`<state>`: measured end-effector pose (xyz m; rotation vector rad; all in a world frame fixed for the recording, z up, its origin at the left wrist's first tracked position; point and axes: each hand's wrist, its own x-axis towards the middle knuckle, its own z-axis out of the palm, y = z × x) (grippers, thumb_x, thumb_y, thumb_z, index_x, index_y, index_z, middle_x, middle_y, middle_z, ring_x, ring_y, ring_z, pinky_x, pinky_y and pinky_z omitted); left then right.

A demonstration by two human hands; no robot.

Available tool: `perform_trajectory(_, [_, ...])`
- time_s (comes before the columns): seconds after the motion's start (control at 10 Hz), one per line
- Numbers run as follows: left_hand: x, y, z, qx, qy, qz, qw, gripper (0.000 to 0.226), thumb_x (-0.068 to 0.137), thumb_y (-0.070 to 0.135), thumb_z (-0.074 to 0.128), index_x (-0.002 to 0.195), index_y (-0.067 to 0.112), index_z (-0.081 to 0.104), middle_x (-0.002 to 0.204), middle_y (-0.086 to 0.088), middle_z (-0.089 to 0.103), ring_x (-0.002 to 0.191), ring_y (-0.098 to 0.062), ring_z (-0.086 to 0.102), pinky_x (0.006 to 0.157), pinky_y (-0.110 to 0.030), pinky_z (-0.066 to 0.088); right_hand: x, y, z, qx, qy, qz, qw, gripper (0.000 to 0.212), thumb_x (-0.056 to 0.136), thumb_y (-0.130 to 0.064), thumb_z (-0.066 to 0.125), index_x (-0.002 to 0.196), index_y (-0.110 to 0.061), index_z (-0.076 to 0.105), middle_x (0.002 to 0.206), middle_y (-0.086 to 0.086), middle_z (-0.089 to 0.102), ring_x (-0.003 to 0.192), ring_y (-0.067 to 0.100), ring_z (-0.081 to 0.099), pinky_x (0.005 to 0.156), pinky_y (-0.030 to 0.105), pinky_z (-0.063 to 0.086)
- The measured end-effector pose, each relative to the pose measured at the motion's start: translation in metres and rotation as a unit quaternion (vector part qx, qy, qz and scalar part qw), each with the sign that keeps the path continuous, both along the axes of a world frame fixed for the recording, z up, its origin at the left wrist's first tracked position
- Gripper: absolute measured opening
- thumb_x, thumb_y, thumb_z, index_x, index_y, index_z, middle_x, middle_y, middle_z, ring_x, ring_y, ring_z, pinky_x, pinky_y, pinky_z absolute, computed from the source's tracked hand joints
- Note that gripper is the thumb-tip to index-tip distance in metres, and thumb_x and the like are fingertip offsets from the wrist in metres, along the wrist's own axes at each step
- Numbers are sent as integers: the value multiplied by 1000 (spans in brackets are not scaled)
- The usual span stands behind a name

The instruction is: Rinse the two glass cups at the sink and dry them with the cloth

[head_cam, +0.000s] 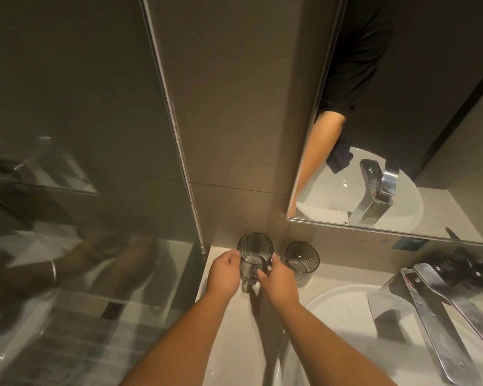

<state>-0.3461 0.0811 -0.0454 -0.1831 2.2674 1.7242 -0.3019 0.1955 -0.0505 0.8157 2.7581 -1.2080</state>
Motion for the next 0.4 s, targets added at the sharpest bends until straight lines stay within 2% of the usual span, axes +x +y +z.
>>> perform_trajectory(0.1, [2, -3, 2, 19, -11, 9, 1000, 36, 102, 22, 41, 70, 14, 57, 65, 5, 55, 67, -17, 44, 68, -32, 39, 1, 1, 1, -5, -8, 0, 1000, 26, 88, -23, 66, 108, -10, 54, 99, 8, 69, 94, 28, 65, 70, 29, 42])
perform_trajectory(0.2, [9, -8, 13, 19, -11, 13, 1000, 32, 102, 27, 40, 77, 20, 57, 79, 3, 59, 76, -16, 49, 70, -27, 41, 5, 2, 5, -3, -36, 6, 999, 30, 87, -25, 67, 109, -9, 53, 96, 8, 67, 97, 30, 65, 73, 32, 46])
perform_trajectory(0.3, [20, -17, 12, -18, 8, -24, 1000, 37, 102, 38, 39, 93, 12, 64, 98, -5, 68, 96, -24, 61, 84, -31, 47, 13, 4, 15, 9, -48, 26, 998, 21, 89, -24, 65, 102, -13, 54, 99, 10, 65, 103, 31, 63, 77, 33, 44])
perform_trajectory(0.4, [41, -33, 18, -162, 31, -80, 983, 48, 103, 42, 39, 133, 10, 56, 139, -6, 59, 130, -26, 52, 102, -30, 39, 31, 4, 30, 44, -60, 38, 996, 35, 93, -24, 57, 126, -13, 58, 123, 10, 66, 117, 28, 59, 90, 31, 45])
